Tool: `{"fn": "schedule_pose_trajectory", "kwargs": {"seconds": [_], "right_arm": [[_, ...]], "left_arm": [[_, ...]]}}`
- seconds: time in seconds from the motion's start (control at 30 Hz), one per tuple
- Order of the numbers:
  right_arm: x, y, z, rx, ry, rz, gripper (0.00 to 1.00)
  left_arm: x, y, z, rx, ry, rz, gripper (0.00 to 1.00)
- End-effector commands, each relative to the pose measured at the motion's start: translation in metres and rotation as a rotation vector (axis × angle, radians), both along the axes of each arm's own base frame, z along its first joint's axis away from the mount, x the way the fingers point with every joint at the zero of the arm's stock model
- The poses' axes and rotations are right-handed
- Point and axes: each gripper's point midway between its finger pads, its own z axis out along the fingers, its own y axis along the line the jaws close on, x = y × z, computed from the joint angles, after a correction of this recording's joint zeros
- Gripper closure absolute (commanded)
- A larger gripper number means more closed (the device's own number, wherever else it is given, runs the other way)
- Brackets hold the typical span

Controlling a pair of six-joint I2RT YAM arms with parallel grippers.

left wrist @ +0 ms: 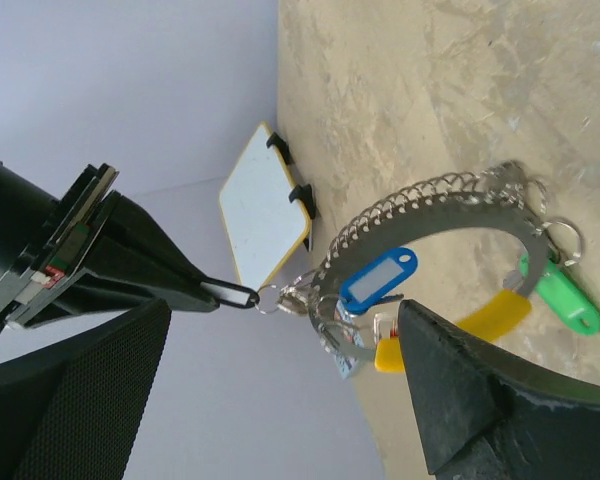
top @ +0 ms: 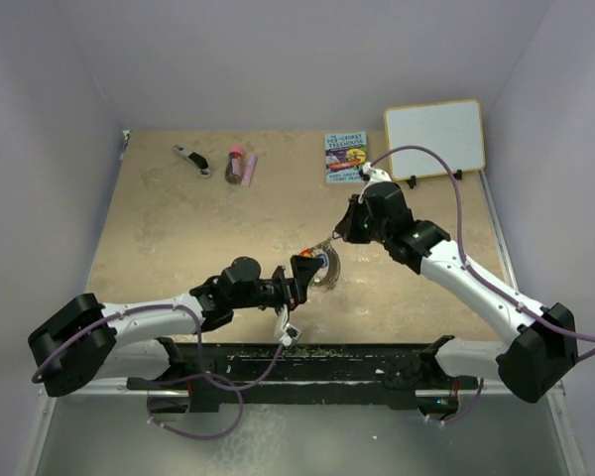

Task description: Put the keys on the keyring

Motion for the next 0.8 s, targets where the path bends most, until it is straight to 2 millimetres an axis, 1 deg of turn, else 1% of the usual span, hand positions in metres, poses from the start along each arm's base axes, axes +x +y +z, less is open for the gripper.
{"fn": "schedule_pose_trajectory", "kwargs": {"seconds": [0.0, 0.13, 0.17, 0.23, 0.3, 0.37, 0.47, 0.53, 0.63, 0.67, 0.77], "right_arm": [[0.029, -0.008, 0.028, -0.003, -0.106, -0.008, 1.0], [0.037, -0.033, 0.013, -0.05, -0.092, -0.087, 1.0], [0.035, -0.043, -0.002, -0.075, -0.064, -0.113, 1.0], [0.036, -0.054, -0.009, -0.097, -0.056, -0.146, 1.0], [0.036, -0.063, -0.009, -0.114, -0.056, -0.175, 1.0], [0.036, -0.071, -0.006, -0.132, -0.063, -0.203, 1.0], [0.034, -0.087, 0.0, -0.172, -0.064, -0.254, 1.0], [0.031, -0.101, -0.004, -0.198, -0.048, -0.299, 1.0], [0.026, -0.122, -0.02, -0.234, -0.002, -0.366, 1.0], [0.023, -0.127, -0.03, -0.244, 0.022, -0.38, 1.0], [0.017, -0.141, -0.049, -0.25, 0.067, -0.419, 1.0]], "left_arm": [[0.021, 0.002, 0.045, -0.049, -0.011, 0.106, 0.02], [0.032, 0.009, 0.062, -0.058, 0.008, 0.177, 0.02], [0.033, 0.011, 0.065, -0.057, 0.009, 0.185, 0.02], [0.033, 0.013, 0.07, -0.052, 0.008, 0.195, 0.02], [0.036, 0.015, 0.077, -0.062, 0.008, 0.214, 0.02], [0.042, 0.016, 0.085, -0.081, 0.021, 0.25, 0.02], [0.056, 0.015, 0.104, -0.135, 0.067, 0.321, 0.02], [0.068, 0.015, 0.111, -0.163, 0.126, 0.388, 0.02], [0.082, 0.018, 0.116, -0.193, 0.215, 0.479, 0.02], [0.085, 0.02, 0.116, -0.195, 0.236, 0.498, 0.02], [0.084, 0.023, 0.116, -0.192, 0.255, 0.509, 0.02]]}}
